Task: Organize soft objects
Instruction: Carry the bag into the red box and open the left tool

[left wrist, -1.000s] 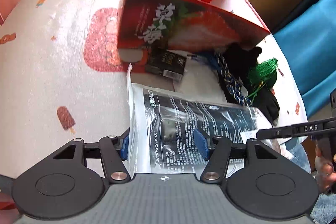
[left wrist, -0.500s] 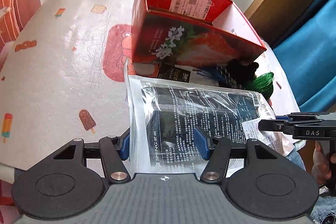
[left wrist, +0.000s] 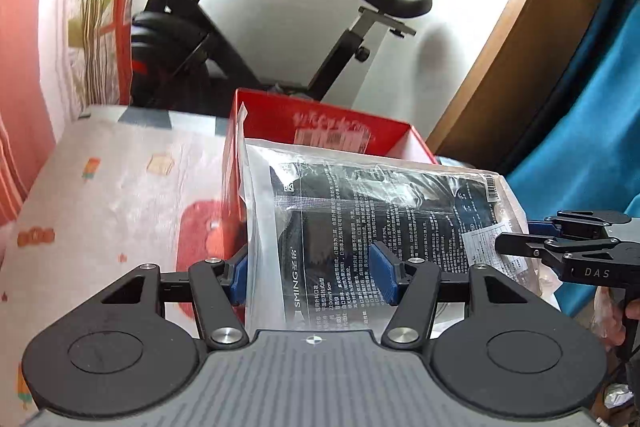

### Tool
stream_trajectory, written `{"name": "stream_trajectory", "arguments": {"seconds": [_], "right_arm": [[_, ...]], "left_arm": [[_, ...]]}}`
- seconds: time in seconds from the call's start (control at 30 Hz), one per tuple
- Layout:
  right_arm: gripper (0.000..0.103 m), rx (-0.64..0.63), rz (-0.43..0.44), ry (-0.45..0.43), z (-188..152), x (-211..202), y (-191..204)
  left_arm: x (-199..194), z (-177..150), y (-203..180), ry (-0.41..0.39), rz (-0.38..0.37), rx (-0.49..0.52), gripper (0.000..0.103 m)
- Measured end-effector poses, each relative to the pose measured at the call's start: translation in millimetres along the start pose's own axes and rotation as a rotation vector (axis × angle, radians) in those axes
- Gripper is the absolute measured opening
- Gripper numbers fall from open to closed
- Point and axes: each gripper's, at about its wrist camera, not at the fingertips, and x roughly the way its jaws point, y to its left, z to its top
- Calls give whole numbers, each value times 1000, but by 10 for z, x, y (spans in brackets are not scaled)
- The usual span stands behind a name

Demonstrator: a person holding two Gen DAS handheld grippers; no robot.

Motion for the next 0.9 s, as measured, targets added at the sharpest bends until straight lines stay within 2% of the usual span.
{"name": "stream_trajectory", "arguments": {"seconds": [0.23, 0.33, 0.57, 0.67, 0.8, 0.9], "right_arm": [[31, -79, -44, -86, 656, 121, -325], [37, -146, -90, -95, 785, 329, -456], [38, -244, -139, -7, 700, 1120, -797], [38, -241, -158, 12, 653, 1388, -923], [37, -259, -178, 38, 621, 1659, -977], [37, -308, -190, 74, 584, 1824, -969]], "left_arm": [[411, 674, -119, -67, -6, 45, 61], [649, 859, -156, -70, 9, 77, 61], [1362, 1135, -127, 7, 67, 107, 60], [1652, 1183, -135, 41, 96, 148, 57], [1935, 1193, -84, 95, 135, 175, 45], [2030, 1167, -28, 110, 156, 182, 39]]}}
